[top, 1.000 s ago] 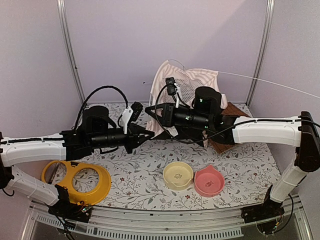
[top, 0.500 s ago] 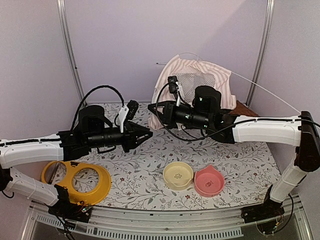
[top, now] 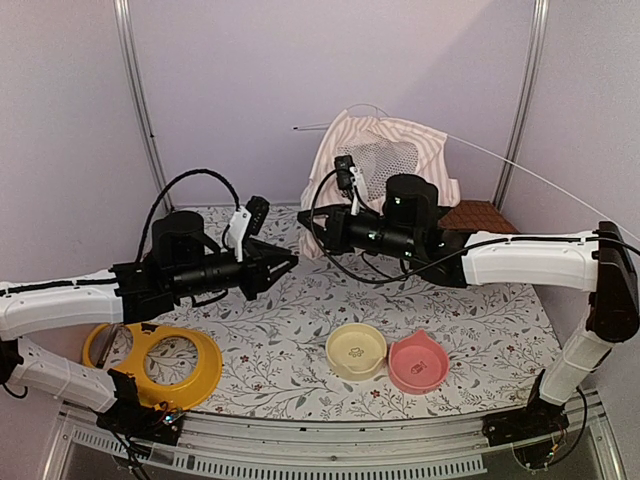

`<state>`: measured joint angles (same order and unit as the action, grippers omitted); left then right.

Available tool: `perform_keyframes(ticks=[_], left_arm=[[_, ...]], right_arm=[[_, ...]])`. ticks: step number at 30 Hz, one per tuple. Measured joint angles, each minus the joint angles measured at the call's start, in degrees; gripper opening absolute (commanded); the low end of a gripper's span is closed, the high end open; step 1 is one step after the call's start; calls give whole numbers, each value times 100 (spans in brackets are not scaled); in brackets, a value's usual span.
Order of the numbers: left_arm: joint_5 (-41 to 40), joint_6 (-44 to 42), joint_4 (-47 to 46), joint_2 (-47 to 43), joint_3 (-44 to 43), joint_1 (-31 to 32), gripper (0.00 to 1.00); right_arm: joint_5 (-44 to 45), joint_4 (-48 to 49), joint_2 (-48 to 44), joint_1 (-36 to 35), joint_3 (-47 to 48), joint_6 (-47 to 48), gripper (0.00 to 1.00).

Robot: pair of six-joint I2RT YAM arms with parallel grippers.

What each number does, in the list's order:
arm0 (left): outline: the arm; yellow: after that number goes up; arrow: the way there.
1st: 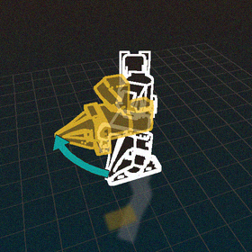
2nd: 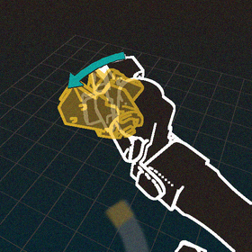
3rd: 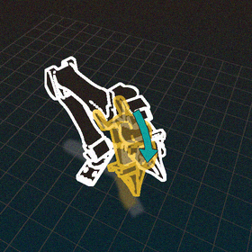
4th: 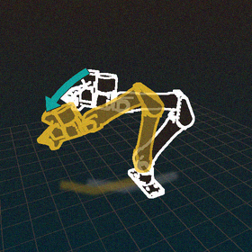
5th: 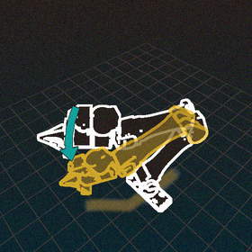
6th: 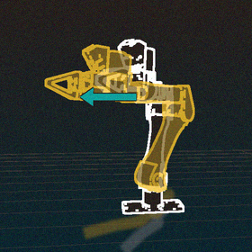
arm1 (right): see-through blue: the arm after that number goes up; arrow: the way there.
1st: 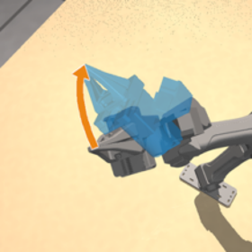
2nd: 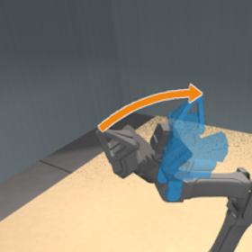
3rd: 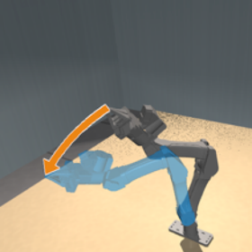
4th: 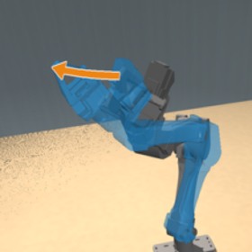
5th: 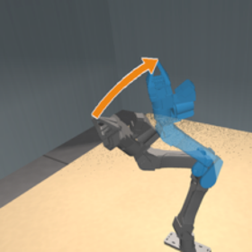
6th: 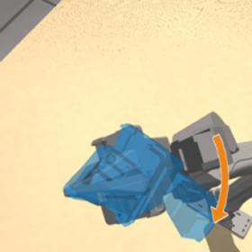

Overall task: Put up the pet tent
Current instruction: Insert the tent pole into the pole socket of the pet tent.

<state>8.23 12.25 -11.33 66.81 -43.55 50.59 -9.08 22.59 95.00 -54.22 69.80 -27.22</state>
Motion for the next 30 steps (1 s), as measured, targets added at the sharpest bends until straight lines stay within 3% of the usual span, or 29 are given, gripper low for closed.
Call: perform_keyframes(ticks=[5,17,26,30], left_arm=[[-125,-59,4,120,-157,-13,30],[-590,-131,11,713,-581,-20,32],[-1091,-166,433,-109,-656,-254,53],[-1054,-146,894,-192,-1486,-459,58]], right_arm=[[2,-81,35,-15,7,37,0],[20,-284,127,-94,199,173,0],[55,-389,140,-179,199,382,0],[208,-503,214,-365,199,632,0]])
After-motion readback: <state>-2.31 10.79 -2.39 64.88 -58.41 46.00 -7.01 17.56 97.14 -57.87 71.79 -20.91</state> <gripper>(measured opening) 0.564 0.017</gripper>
